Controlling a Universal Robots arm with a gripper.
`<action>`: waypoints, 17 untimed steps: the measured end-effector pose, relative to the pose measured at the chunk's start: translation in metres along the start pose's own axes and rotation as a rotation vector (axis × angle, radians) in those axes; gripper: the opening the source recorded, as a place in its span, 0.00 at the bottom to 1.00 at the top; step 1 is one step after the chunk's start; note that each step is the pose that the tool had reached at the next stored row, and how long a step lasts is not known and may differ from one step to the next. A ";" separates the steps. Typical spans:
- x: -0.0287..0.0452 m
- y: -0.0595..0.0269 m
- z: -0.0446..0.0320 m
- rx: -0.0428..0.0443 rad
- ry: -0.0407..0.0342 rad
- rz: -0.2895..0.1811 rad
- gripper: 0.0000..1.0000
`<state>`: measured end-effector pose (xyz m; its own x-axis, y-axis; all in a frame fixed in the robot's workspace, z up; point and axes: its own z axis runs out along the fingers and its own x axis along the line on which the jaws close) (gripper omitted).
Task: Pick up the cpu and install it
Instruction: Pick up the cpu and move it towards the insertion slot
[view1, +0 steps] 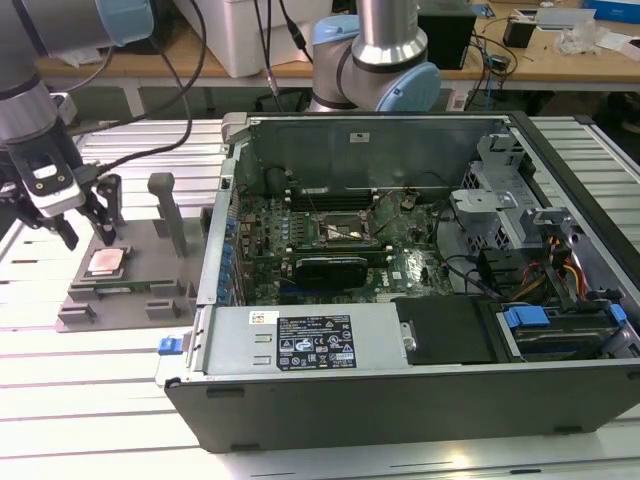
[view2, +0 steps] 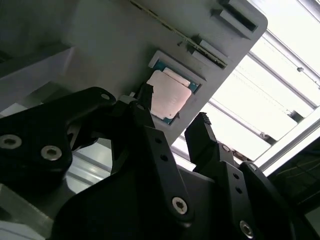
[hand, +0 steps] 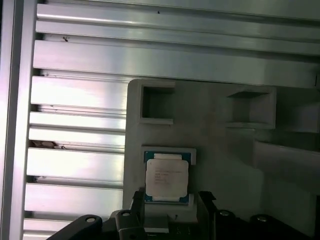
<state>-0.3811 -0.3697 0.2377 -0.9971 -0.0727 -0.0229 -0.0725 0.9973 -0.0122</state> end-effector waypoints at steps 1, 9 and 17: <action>0.0001 0.0001 0.0025 0.0000 0.0001 -0.001 0.54; 0.0005 0.0010 0.0224 -0.0001 0.0000 -0.002 0.54; 0.0008 0.0015 0.0347 0.0001 0.0004 -0.002 0.54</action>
<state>-0.3812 -0.3686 0.2030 -0.9970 -0.0745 -0.0224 -0.0742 0.9972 -0.0123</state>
